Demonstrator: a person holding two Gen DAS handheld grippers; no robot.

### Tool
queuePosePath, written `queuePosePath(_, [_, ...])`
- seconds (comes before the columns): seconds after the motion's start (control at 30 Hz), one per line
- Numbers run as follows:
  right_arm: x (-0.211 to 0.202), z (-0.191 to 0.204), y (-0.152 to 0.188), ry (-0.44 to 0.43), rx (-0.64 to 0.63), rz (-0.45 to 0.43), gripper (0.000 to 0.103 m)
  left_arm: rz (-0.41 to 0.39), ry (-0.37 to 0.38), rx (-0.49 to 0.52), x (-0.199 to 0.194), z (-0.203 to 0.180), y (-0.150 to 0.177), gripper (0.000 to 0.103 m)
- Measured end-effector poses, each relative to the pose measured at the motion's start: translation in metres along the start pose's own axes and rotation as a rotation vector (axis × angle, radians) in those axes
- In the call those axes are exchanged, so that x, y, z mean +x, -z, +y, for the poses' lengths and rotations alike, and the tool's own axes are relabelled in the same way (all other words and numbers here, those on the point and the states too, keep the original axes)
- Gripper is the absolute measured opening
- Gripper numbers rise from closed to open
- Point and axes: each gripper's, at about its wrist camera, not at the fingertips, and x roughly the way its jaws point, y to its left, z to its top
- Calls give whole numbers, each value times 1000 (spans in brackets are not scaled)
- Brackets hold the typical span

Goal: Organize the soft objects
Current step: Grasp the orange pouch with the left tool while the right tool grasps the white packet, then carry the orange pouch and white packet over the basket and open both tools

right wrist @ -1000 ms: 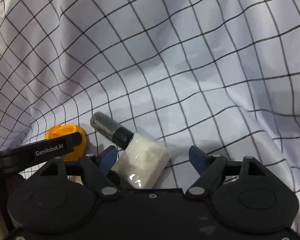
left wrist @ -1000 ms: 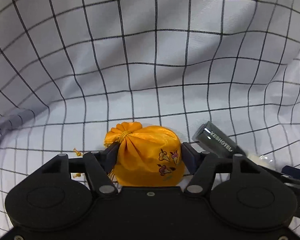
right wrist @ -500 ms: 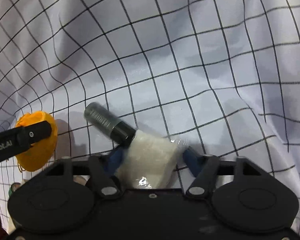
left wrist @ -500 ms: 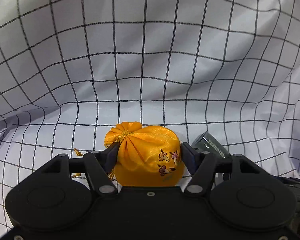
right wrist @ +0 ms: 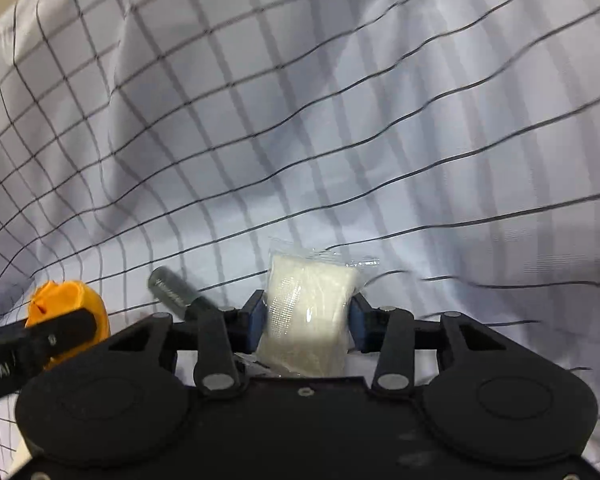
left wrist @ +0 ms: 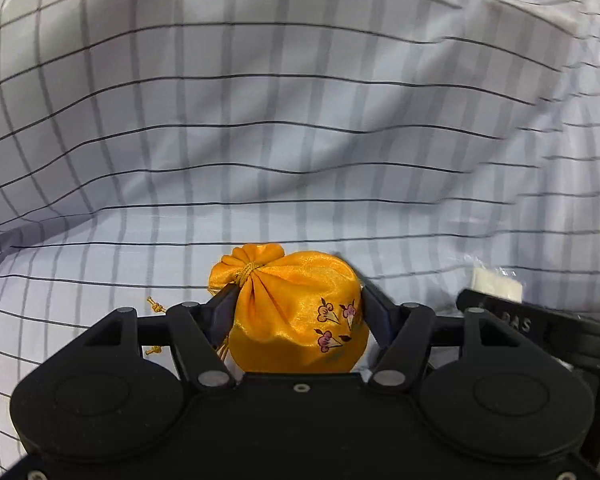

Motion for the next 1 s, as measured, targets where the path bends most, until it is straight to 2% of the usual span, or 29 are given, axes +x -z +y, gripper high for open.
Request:
queuePosePath(0.13, [-26, -19, 11, 37, 3, -32, 42, 1, 76, 39, -17, -31, 7, 62])
queuePosePath(0.3, [-53, -48, 38, 65, 15, -31, 42, 18, 159, 73, -37, -64, 24, 62])
queuePosePath(0.57, [-97, -86, 96, 55, 57, -4, 42, 78, 253, 115, -62, -97, 64, 62])
queuePosePath(0.83, [-145, -105, 159, -3, 106, 12, 42, 91, 265, 107, -105, -95, 113, 62])
queuePosePath(1.0, [-175, -110, 192, -33, 122, -8, 42, 62, 233, 86, -145, -79, 155, 62])
